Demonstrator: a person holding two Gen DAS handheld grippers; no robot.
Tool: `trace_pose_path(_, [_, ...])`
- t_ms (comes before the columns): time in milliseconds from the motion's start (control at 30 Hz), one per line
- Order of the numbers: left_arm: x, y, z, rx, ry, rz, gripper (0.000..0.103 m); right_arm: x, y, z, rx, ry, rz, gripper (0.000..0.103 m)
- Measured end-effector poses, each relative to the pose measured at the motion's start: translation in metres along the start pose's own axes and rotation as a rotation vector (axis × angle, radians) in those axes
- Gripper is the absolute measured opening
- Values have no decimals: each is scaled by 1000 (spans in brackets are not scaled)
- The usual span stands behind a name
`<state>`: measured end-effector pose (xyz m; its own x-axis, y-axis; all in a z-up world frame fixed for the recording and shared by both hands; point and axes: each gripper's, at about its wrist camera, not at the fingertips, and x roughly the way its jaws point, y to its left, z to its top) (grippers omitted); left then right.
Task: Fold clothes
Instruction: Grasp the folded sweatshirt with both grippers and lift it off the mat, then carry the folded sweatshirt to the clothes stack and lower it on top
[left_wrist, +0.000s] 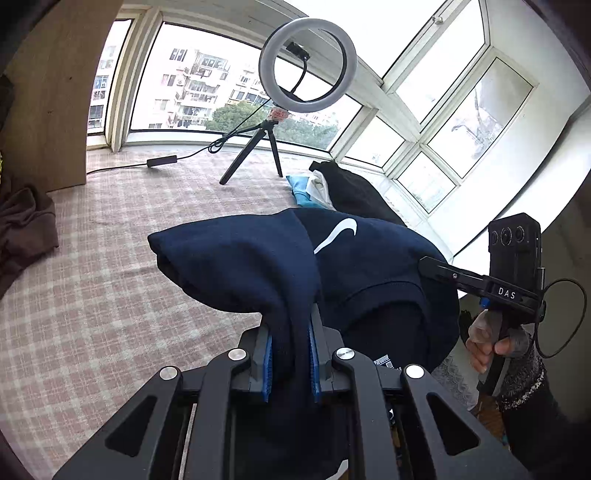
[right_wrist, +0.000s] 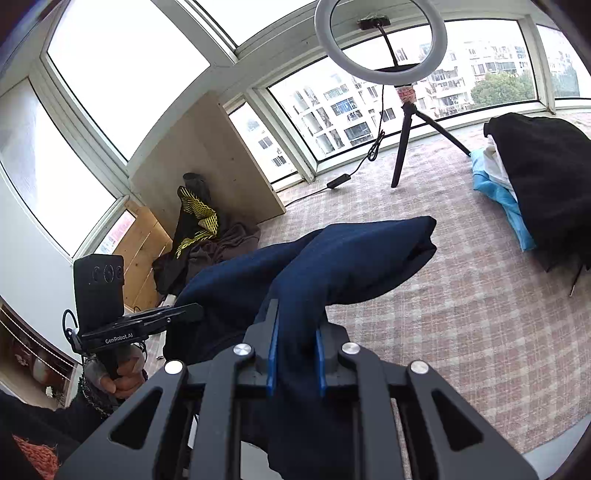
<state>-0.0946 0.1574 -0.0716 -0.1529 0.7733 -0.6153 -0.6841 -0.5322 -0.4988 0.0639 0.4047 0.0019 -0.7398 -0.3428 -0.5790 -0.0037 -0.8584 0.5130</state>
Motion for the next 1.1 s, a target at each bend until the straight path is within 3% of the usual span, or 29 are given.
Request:
trace_pose_path(367, [129,-165,138,192,-87,-75,14,-120,-127,122,-130,-93,-192,15])
trace_pose_path(633, [246,-234,224,260,-101,-37,14,-132,-255,226,-179,-59,-270,15])
trace_pose_path(833, [320,-225,221,245,-30,-1,14,-89,-347,240,-167,48,-315,15])
trace_pose_path(900, [354,-209,203,266,32,44,14,-71,-383,226,-129,85,-332,15])
trace_pose_path(1000, [405,-169,174,160,206,64,16,-37,-433,191,-82,197,-383,15])
trace_pose_path(1100, [398,-156,170,98,222,-7,22,-32,-454,173,-31,217,-334,17])
